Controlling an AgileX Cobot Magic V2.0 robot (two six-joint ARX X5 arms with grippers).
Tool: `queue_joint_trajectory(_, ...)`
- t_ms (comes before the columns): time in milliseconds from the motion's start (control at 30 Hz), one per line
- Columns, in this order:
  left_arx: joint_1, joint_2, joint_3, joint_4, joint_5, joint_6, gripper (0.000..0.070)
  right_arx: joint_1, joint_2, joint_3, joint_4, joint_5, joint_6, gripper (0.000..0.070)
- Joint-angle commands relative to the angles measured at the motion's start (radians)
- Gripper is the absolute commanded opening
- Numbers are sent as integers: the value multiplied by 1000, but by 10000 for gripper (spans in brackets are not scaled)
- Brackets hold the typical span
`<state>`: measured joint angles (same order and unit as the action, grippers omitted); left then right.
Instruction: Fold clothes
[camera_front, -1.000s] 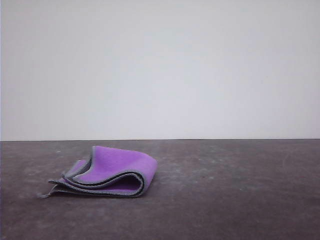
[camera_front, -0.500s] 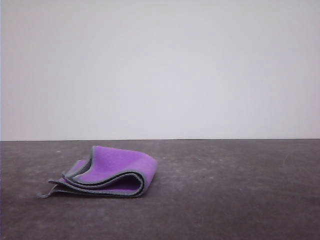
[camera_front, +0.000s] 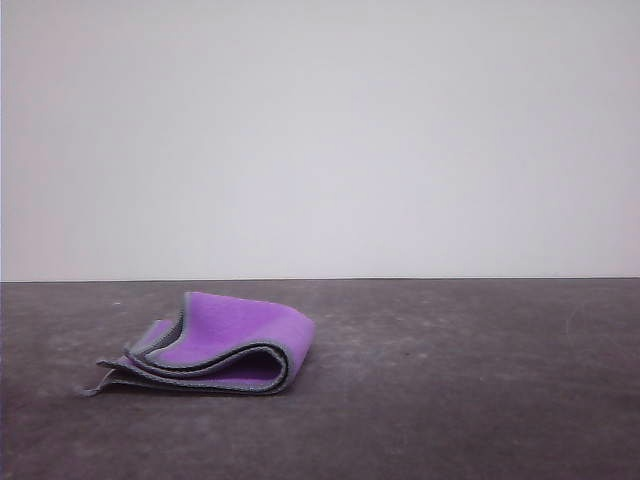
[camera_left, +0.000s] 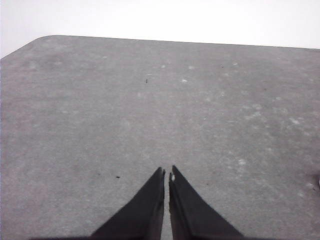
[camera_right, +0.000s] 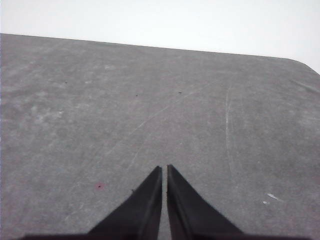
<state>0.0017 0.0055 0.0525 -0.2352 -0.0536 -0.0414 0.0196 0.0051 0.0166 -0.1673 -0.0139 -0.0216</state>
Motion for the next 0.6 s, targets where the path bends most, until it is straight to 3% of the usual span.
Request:
queue_joint_trajectory(0,1,-1,-16,-10,-2,2,5,2,-2,-5,13,4,11,16)
queue_joint_trajectory(567,1,-1,-16,-10,-2,2,5,2,-2,-5,13,4,11,16)
